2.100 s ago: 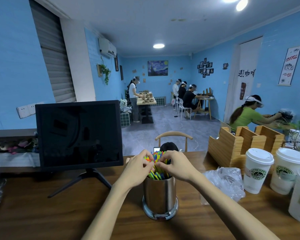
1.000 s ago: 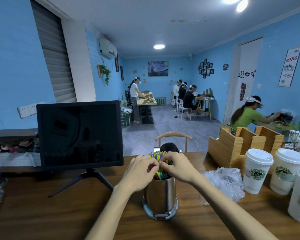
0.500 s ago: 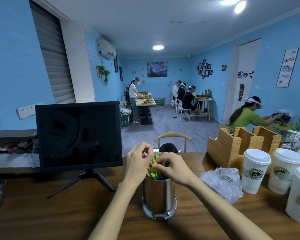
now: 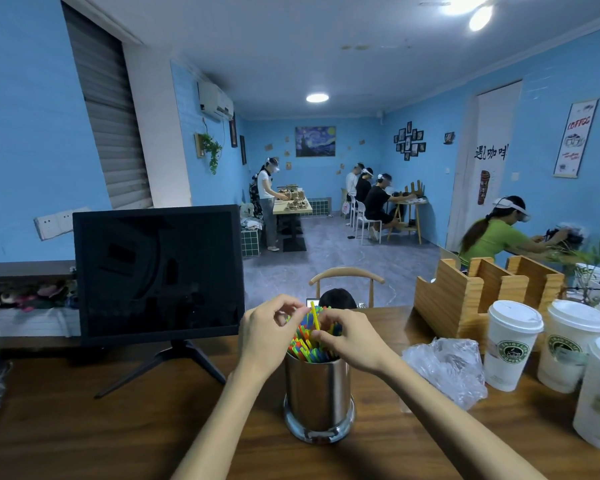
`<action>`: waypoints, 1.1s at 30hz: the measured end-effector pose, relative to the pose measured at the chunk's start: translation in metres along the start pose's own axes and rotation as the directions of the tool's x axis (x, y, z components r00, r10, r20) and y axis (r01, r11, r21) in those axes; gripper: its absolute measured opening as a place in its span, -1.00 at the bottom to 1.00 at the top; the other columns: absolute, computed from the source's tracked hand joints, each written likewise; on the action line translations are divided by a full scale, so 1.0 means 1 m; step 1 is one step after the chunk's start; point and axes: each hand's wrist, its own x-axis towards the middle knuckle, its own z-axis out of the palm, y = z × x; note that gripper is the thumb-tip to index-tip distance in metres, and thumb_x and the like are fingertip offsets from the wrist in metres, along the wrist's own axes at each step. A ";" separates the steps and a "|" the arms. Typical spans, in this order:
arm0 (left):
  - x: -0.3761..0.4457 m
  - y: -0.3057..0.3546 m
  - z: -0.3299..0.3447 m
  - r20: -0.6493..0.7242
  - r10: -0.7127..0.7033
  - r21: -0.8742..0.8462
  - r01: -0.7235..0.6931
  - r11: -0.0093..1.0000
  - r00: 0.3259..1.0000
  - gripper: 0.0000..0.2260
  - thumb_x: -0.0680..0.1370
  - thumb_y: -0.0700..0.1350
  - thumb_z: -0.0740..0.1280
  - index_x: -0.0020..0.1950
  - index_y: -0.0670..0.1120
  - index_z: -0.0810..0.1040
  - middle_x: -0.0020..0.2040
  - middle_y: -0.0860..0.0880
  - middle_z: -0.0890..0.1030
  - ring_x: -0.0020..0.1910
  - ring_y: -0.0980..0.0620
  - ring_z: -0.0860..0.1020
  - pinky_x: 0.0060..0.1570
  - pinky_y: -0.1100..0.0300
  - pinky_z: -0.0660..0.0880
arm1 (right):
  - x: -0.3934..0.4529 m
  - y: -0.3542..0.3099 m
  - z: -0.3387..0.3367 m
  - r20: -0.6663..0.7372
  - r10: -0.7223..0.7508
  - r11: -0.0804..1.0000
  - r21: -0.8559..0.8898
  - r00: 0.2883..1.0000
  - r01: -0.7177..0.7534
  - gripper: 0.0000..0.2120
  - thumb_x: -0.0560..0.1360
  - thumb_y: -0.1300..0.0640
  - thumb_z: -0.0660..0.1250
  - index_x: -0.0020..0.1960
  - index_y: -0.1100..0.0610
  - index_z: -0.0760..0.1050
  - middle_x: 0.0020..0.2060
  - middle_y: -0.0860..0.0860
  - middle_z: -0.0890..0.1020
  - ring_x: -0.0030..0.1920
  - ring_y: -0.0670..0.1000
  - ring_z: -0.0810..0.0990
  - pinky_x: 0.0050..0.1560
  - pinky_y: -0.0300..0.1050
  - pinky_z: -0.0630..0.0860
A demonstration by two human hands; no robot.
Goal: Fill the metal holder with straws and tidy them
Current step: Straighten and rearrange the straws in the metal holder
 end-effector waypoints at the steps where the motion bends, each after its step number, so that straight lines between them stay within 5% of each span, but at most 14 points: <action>1: -0.001 -0.003 -0.003 0.080 -0.026 0.007 0.025 1.000 0.996 -0.95 0.47 0.01 0.53 -0.18 0.13 0.69 -0.32 0.18 0.61 -0.28 0.17 0.54 -0.21 0.22 0.50 | 0.000 0.001 -0.001 0.001 0.004 1.000 -0.012 1.000 -0.004 -0.81 0.49 -0.12 0.37 -0.18 -0.03 0.49 -0.25 -0.06 0.63 -0.17 -0.02 0.58 -0.05 0.03 0.51; 5: -0.007 -0.011 -0.016 0.470 -0.003 0.117 -0.059 0.991 0.883 -0.85 0.39 -0.03 0.41 -0.11 0.21 0.68 -0.11 0.25 0.58 -0.01 0.19 0.47 0.06 0.19 0.44 | 0.001 0.002 -0.002 0.008 0.004 0.999 -0.037 1.000 -0.003 -0.82 0.52 0.01 0.37 -0.22 -0.03 0.43 -0.27 -0.09 0.60 -0.18 -0.01 0.56 -0.06 0.02 0.51; 8: -0.010 -0.015 -0.019 0.543 -0.030 0.190 -0.088 0.978 0.839 -0.81 0.37 0.03 0.41 -0.04 0.24 0.65 -0.03 0.27 0.51 0.09 0.17 0.44 0.13 0.16 0.46 | 0.002 0.003 0.000 0.018 0.018 0.999 -0.033 1.000 -0.017 -0.83 0.49 -0.07 0.31 -0.18 0.00 0.47 -0.22 -0.05 0.65 -0.14 0.01 0.61 -0.02 0.09 0.55; 18: -0.011 -0.019 -0.019 0.477 -0.004 0.133 -0.068 0.989 0.879 -0.88 0.45 0.06 0.55 -0.03 0.19 0.75 -0.04 0.24 0.55 0.05 0.16 0.44 0.07 0.29 0.39 | 0.001 0.002 -0.001 0.028 0.022 0.999 -0.032 0.999 -0.021 -0.81 0.52 -0.08 0.32 -0.17 0.03 0.51 -0.23 -0.06 0.64 -0.17 -0.03 0.59 -0.03 0.07 0.54; 29: -0.026 -0.018 -0.008 0.151 0.120 0.214 -0.151 0.965 0.981 -0.78 0.34 0.16 0.59 -0.16 0.12 0.63 -0.26 0.20 0.58 -0.17 0.19 0.45 -0.26 0.25 0.47 | 0.000 0.004 0.000 0.020 0.015 0.999 -0.037 1.000 -0.015 -0.80 0.51 -0.10 0.31 -0.18 0.01 0.50 -0.25 -0.07 0.63 -0.17 -0.03 0.58 -0.02 0.09 0.54; 33: -0.027 -0.026 -0.015 0.225 0.044 0.191 -0.089 0.978 0.973 -0.69 0.33 0.24 0.57 -0.12 0.13 0.56 -0.28 0.16 0.50 -0.17 0.17 0.48 -0.23 0.25 0.45 | 0.000 0.005 0.001 0.011 0.025 0.999 -0.048 1.000 -0.024 -0.78 0.51 -0.12 0.30 -0.18 0.01 0.50 -0.24 -0.06 0.64 -0.16 -0.03 0.59 -0.03 0.07 0.55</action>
